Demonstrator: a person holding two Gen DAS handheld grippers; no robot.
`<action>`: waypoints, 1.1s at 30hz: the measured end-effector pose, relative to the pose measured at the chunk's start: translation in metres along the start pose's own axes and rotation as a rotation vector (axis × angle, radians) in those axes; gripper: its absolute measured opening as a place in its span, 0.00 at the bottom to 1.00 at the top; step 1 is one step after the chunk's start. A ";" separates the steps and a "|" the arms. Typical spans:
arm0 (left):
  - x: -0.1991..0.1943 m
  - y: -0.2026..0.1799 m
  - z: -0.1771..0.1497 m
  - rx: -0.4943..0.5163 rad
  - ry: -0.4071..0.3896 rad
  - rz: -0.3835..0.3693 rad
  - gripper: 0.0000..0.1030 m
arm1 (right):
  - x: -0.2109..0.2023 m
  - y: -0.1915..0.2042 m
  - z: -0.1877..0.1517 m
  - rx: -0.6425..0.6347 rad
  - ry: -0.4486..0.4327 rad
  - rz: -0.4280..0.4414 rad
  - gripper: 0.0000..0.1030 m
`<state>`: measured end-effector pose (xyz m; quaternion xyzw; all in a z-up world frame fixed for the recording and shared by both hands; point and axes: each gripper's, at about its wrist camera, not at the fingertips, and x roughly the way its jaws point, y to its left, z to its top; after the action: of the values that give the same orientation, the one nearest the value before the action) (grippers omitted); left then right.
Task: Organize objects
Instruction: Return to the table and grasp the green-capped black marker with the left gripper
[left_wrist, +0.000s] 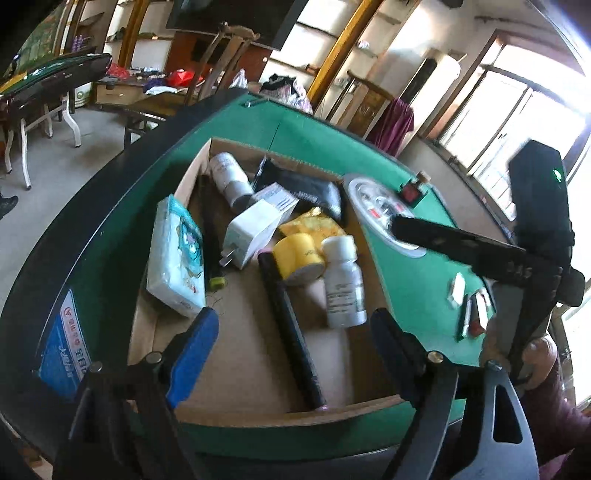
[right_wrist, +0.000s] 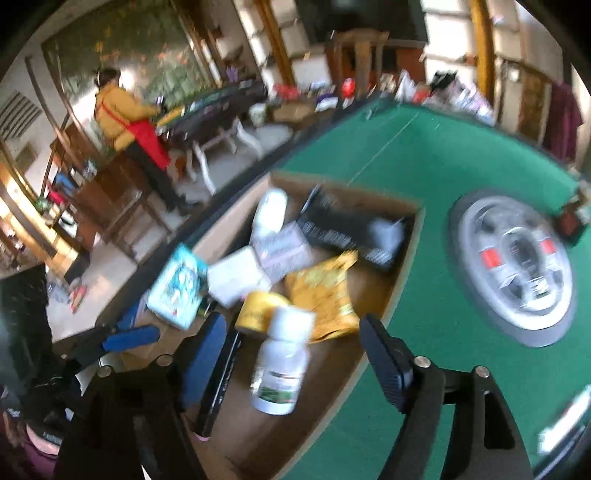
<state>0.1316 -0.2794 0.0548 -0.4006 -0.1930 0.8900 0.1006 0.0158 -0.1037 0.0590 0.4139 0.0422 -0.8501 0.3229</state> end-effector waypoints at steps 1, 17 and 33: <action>-0.004 -0.003 0.001 -0.001 -0.011 -0.017 0.82 | -0.017 -0.005 -0.001 -0.009 -0.043 -0.043 0.84; 0.027 -0.171 0.013 0.277 0.016 -0.296 0.89 | -0.209 -0.185 -0.111 0.330 -0.362 -0.570 1.00; 0.154 -0.312 -0.062 0.650 0.222 -0.136 0.87 | -0.180 -0.321 -0.184 0.758 -0.342 -0.533 1.00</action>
<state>0.0840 0.0709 0.0458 -0.4284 0.0863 0.8472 0.3022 0.0340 0.3041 0.0079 0.3314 -0.2193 -0.9144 -0.0766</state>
